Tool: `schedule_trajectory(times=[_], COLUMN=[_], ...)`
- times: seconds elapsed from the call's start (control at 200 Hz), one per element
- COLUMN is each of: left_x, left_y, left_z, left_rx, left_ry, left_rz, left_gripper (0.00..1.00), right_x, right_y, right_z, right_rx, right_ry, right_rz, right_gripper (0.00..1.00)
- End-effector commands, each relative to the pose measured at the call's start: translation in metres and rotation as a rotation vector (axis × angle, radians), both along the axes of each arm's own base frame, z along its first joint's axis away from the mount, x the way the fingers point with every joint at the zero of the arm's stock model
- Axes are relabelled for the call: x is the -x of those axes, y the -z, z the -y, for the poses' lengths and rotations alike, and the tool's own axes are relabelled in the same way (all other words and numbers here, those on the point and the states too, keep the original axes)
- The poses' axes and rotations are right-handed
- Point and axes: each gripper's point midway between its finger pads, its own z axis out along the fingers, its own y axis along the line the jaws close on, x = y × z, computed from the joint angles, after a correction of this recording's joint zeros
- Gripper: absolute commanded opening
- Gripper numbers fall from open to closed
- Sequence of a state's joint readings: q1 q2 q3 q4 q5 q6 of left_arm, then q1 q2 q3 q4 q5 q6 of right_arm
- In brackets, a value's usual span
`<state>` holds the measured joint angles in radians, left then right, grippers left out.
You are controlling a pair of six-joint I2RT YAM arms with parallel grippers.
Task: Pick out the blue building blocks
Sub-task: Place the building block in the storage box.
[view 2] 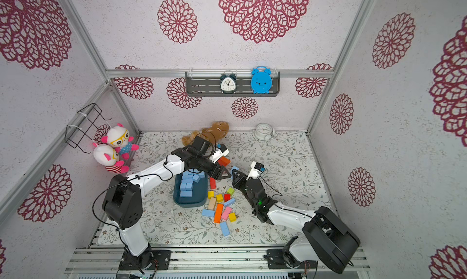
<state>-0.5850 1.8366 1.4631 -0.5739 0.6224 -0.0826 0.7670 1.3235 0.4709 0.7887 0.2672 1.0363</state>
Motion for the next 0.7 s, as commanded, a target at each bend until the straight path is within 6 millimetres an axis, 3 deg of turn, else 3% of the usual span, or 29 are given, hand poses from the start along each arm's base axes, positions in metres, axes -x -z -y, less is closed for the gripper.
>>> schedule_trajectory(times=[0.0,0.255,0.695], left_x=[0.002,-0.001,0.017], left_y=[-0.021,-0.025,-0.029], left_z=[0.008,0.011,0.024], left_rx=[0.072,0.089,0.125], left_ry=[0.002,-0.020,0.037], left_rz=[0.023,0.021,-0.011], left_gripper=[0.68,0.67,0.64], right_x=[0.000,0.003,0.005], right_y=[-0.027,-0.040,-0.040], right_z=[0.000,-0.007,0.000], right_rx=[-0.030,-0.028,-0.073], right_ry=[0.004,-0.009,0.015], right_rz=[0.074,0.102,0.111], right_gripper=[0.13,0.14,0.15])
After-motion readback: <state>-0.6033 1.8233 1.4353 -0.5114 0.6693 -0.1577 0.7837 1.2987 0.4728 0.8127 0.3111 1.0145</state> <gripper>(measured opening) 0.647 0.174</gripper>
